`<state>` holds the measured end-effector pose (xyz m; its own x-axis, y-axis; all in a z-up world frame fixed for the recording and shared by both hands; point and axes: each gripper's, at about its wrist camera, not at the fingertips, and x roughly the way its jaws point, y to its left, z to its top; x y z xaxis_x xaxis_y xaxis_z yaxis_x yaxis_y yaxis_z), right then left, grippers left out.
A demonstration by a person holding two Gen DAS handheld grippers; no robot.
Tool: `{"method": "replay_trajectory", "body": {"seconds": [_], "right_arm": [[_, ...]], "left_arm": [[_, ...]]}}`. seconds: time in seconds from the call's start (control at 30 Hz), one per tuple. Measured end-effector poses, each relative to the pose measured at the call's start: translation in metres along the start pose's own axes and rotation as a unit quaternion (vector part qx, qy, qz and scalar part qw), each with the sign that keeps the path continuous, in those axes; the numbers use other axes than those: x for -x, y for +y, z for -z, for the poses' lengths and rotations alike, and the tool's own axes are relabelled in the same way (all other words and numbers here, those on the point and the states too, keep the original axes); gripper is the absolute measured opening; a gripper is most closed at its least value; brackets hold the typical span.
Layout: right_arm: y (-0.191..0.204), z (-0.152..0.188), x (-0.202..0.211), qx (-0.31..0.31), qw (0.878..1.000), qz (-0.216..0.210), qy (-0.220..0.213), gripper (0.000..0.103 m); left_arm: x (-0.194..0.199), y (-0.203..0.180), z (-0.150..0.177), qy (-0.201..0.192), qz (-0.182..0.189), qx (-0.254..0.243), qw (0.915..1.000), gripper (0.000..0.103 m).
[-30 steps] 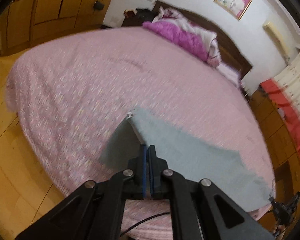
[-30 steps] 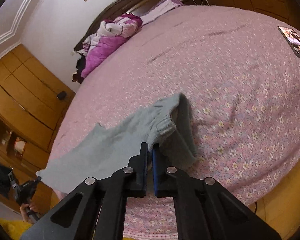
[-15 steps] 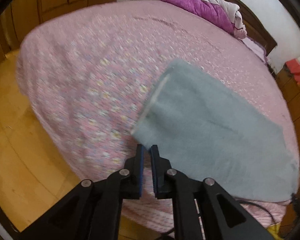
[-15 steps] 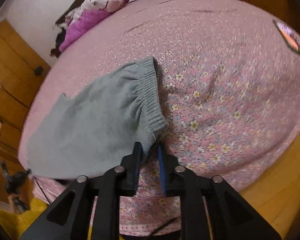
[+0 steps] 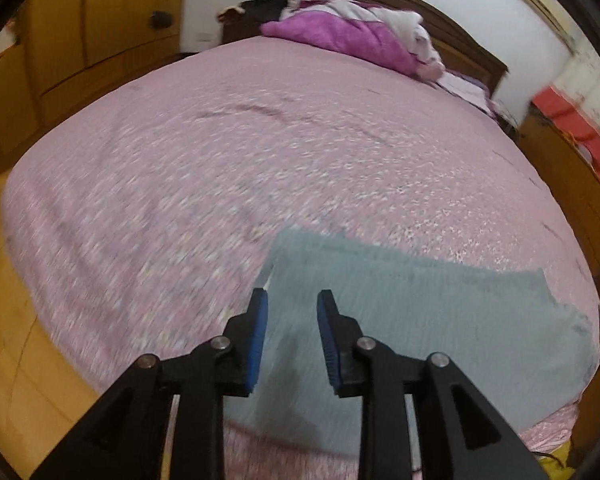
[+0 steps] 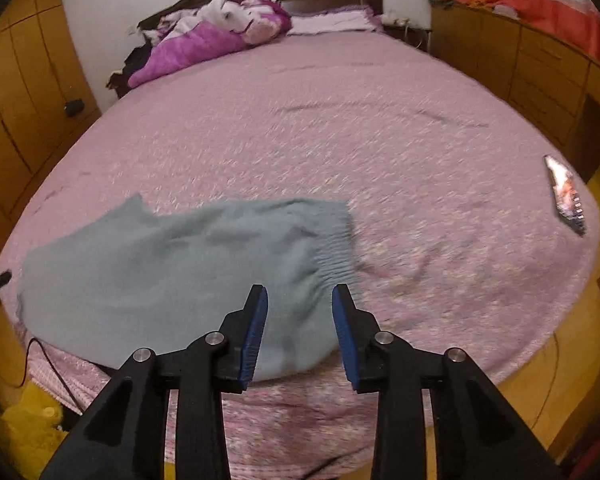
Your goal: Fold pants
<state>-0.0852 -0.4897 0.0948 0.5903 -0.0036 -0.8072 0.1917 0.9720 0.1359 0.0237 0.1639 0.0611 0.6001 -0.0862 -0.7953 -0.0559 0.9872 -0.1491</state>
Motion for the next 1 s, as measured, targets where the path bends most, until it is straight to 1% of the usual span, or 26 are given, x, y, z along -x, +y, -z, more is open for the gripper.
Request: {"method": "replay_trajectory", "body": {"seconds": [0.07, 0.17, 0.23, 0.37, 0.6, 0.67, 0.7, 0.73, 0.87, 0.93, 1.0], "right_arm": [[0.005, 0.001, -0.014, 0.002, 1.0, -0.011, 0.012, 0.027], [0.007, 0.009, -0.027, 0.003, 1.0, -0.015, 0.026, 0.027], [0.009, 0.011, -0.036, 0.003, 0.999, -0.015, 0.036, 0.027], [0.01, 0.018, -0.042, 0.002, 0.999, -0.014, 0.04, 0.027], [0.009, 0.019, -0.045, -0.004, 0.999, -0.015, 0.041, 0.027], [0.01, 0.02, -0.045, -0.002, 0.999, -0.013, 0.041, 0.027], [0.011, 0.019, -0.046, -0.001, 0.999, -0.012, 0.041, 0.027], [0.012, 0.019, -0.047, 0.0, 0.999, -0.012, 0.041, 0.027], [0.012, 0.02, -0.048, -0.004, 0.999, -0.012, 0.039, 0.027], [0.012, 0.021, -0.049, -0.004, 0.999, -0.011, 0.039, 0.027], [0.013, 0.022, -0.049, -0.004, 0.999, -0.01, 0.039, 0.027]], "left_arm": [[-0.014, -0.005, -0.008, 0.008, 0.003, -0.021, 0.9997, 0.027], [-0.031, -0.01, -0.014, 0.022, -0.005, -0.045, 0.9987, 0.027], [-0.041, -0.011, -0.017, 0.03, -0.011, -0.052, 0.9981, 0.027], [-0.051, -0.013, -0.018, 0.035, -0.004, -0.062, 0.9975, 0.027], [-0.062, -0.014, -0.021, 0.03, -0.011, -0.076, 0.9966, 0.029], [-0.065, -0.015, -0.023, 0.027, -0.015, -0.08, 0.9963, 0.032], [-0.067, -0.015, -0.023, 0.025, -0.021, -0.081, 0.9961, 0.036], [-0.07, -0.015, -0.025, 0.025, -0.025, -0.081, 0.9961, 0.039], [-0.07, -0.013, -0.023, 0.015, -0.019, -0.07, 0.9973, 0.038], [-0.066, -0.012, -0.02, 0.006, -0.018, -0.068, 0.9975, 0.031], [-0.063, -0.013, -0.016, -0.001, -0.027, -0.069, 0.9973, 0.031]]}}
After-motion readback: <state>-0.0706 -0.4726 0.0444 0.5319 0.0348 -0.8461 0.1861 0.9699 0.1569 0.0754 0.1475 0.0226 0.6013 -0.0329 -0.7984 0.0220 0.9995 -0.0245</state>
